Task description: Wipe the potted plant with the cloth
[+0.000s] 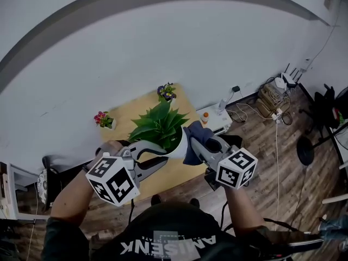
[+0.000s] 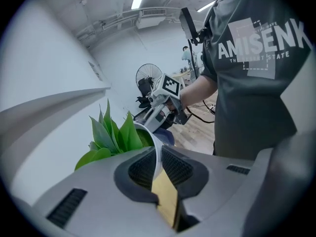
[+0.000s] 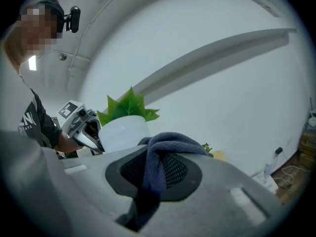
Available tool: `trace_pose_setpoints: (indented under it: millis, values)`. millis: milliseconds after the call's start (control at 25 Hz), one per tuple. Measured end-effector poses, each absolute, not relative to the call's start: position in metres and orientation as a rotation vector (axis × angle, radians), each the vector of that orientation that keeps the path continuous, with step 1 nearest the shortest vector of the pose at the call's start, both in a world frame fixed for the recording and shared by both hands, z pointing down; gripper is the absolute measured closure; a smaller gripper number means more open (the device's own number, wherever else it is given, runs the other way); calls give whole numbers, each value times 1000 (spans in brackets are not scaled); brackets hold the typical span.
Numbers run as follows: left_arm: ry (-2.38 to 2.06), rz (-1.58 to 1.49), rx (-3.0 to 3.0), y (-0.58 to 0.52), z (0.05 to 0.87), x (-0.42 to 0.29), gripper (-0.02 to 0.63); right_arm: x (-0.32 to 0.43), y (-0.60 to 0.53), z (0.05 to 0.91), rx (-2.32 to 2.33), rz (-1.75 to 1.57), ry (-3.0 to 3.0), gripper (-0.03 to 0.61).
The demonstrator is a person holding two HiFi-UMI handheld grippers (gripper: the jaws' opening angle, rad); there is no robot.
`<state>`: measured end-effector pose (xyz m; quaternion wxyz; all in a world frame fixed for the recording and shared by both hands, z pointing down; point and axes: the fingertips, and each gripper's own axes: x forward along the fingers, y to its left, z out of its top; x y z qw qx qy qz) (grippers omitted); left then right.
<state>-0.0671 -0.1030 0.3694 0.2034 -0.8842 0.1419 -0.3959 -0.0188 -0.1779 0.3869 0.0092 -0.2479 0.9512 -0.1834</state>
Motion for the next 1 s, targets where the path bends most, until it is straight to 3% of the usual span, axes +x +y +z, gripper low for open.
trace_pose_setpoints:
  millis: [240, 680, 1000]
  values:
    - [344, -1100, -2442, -99, 373, -59, 580, -1, -181, 415, -830, -655, 2982, 532]
    - [245, -1092, -2399, -89, 367, -57, 580, -17, -189, 304, -598, -388, 2921, 534]
    - [284, -1075, -2355, -88, 353, -54, 581, -24, -187, 306, -514, -453, 2929, 534]
